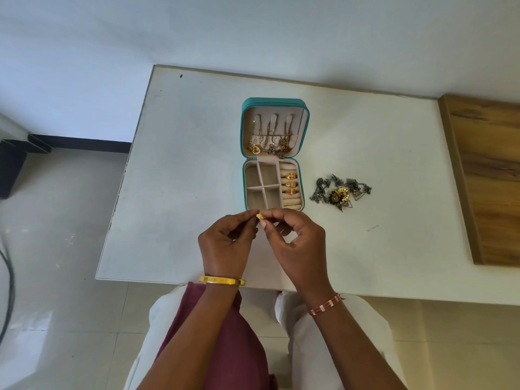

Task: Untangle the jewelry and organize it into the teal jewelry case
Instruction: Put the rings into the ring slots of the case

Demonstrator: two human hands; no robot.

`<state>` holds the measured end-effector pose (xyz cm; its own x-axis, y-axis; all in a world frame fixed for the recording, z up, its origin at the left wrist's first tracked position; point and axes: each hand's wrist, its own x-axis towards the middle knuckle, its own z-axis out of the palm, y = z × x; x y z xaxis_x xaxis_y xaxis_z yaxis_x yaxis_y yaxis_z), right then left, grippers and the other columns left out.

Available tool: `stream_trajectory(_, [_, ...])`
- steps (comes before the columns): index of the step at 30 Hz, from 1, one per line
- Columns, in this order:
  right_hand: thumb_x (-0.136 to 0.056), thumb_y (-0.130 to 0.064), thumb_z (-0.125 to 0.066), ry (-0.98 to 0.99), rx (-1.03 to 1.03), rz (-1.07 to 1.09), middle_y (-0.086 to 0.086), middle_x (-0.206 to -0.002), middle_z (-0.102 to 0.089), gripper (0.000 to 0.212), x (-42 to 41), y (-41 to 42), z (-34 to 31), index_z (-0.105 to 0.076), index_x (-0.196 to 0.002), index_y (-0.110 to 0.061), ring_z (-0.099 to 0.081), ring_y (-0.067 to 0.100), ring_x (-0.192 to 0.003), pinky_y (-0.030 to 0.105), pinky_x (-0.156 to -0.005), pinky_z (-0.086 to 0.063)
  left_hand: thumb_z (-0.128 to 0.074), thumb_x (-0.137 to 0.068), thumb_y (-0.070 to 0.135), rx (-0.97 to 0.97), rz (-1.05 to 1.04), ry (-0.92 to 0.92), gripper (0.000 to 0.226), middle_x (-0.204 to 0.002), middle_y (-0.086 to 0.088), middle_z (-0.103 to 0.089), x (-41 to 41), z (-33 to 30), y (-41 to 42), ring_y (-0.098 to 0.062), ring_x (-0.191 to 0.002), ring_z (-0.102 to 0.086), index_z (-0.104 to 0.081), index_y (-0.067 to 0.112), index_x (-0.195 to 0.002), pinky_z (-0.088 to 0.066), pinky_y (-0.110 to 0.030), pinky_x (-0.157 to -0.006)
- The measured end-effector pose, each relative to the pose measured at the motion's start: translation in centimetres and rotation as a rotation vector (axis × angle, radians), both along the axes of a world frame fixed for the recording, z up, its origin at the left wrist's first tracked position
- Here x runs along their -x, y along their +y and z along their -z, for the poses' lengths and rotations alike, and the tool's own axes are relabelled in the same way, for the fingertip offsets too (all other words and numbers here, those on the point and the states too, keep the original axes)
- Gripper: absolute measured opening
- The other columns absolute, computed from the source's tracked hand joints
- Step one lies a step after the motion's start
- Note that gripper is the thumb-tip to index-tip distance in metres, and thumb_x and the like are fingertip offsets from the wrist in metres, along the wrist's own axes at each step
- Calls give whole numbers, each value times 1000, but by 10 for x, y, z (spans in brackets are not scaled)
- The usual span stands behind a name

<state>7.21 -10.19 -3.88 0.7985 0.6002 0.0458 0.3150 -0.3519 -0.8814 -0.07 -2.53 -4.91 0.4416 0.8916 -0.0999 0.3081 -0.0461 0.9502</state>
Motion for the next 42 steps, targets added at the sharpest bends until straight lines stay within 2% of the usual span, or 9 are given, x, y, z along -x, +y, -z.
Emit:
stream_trajectory(5, [-80,-11,-66,-100,16,-13,-1,-90,-66,19,-3,-1,0,-70,-99,-9,-52,-6,-80,1,-72,-43,-68,-76,6,10,28,8,28,-79,7,-67,-1,1,0,-2,-71,-65,-64,25,-97,-49,-5,-67])
stream_trajectory(9, [-82,-6,-65,-142,5,34,1,-91,-67,17,-21,-6,-6,-70,-99,-8,-57,4,-81,2,-74,-42,-69,-76,11,-49,18,2,25,-83,10,-66,-2,1,0,3,-78,-63,-65,24,-97,-46,-2,-70])
stream_trajectory(11, [-83,-7,-63,-238,29,77,-2,-90,-66,17,-36,-10,-9,-70,-99,-9,-58,11,-79,6,-74,-42,-67,-77,11,-95,0,15,22,-85,9,-64,-3,2,0,9,-74,-61,-67,17,-98,-44,1,-70])
stream_trajectory(14, [-83,-5,-63,-380,108,99,7,-88,-71,16,-54,-14,-6,-71,-97,-6,-58,18,-79,13,-74,-39,-64,-81,9,-142,-33,77,21,-88,4,-60,-4,4,2,4,-72,-55,-69,7,-101,-41,3,-69])
stream_trajectory(20, [-85,-10,-55,-604,246,-41,12,-86,-69,19,-62,-6,8,-70,-93,-3,-61,30,-82,26,-77,-43,-61,-83,6,-106,-77,100,22,-91,4,-59,-5,6,3,5,-74,-53,-67,6,-105,-39,6,-69])
stream_trajectory(24, [-73,3,-69,-755,293,-99,15,-80,-67,18,-62,-3,9,-71,-89,-1,-62,34,-75,37,-70,-52,-61,-83,5,-104,-75,98,22,-92,6,-60,-5,6,2,8,-75,-53,-68,6,-104,-38,6,-70])
stream_trajectory(26, [-68,6,-74,-808,316,-135,15,-79,-67,21,-64,-3,8,-71,-88,-1,-62,34,-73,36,-66,-53,-61,-83,5,-102,-72,101,22,-92,7,-59,-5,7,2,9,-75,-53,-67,7,-104,-38,7,-70])
stream_trajectory(35, [-66,4,-75,-874,410,-235,14,-77,-65,16,-66,-2,9,-71,-81,-2,-60,30,-72,32,-59,-50,-61,-83,5,-101,-69,94,22,-93,7,-60,-5,8,3,9,-78,-53,-67,7,-105,-39,6,-72])
stream_trajectory(42, [-67,4,-75,-818,419,-175,16,-83,-65,23,-57,-5,14,-71,-89,-1,-62,31,-75,33,-61,-51,-60,-84,6,-91,-66,97,22,-95,7,-59,-5,7,2,6,-78,-53,-67,7,-106,-39,6,-73])
